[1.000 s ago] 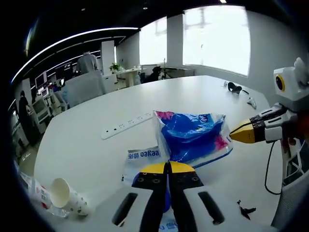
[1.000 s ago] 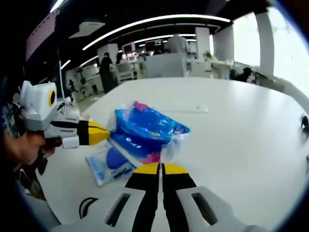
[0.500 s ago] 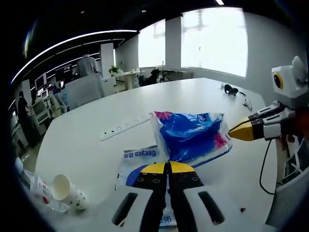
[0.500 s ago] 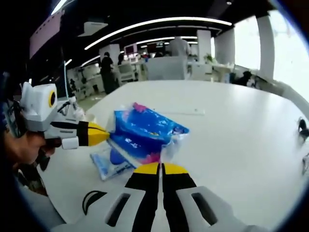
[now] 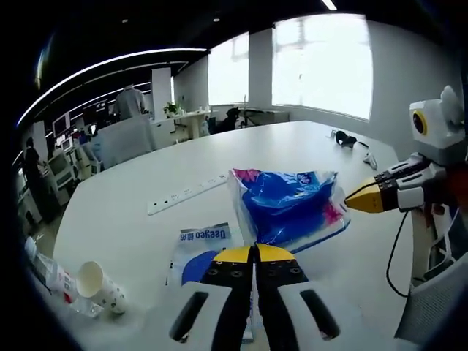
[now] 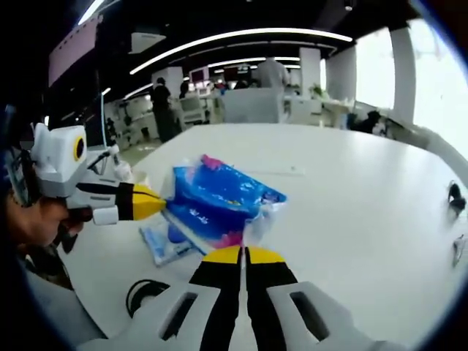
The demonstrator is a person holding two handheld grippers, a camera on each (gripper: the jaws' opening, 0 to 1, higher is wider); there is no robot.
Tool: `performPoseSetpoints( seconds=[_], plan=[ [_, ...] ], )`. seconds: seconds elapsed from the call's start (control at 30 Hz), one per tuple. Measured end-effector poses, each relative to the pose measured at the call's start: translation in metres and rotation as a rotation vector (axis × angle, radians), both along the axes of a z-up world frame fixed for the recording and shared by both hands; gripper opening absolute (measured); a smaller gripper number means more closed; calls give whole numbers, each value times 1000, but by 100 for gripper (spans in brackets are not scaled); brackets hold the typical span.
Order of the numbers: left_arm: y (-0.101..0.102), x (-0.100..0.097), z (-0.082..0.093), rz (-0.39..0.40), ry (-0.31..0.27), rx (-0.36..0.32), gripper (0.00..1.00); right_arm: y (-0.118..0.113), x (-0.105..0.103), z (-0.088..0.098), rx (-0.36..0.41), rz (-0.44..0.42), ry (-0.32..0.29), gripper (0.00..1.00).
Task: Arrange the tabletop items into an orderly group along one side of the table until the central work area is clear of visible clutter.
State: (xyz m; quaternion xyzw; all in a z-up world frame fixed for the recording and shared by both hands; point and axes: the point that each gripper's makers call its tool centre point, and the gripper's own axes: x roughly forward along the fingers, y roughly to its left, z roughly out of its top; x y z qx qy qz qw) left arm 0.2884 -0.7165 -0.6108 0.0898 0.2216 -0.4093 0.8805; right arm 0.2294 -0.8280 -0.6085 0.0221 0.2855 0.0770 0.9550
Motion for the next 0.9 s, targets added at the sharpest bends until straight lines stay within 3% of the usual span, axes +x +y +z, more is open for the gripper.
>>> performPoseSetpoints(
  seconds=[0.43,0.9],
  plan=[
    [-13,-14,3,-10,-1,-8,0,-12,-14,4,-15,9,0,0],
    [-30,-29,-7,-20,21,-11,0,-28,-28,-6,-14,1,30,0]
  ],
)
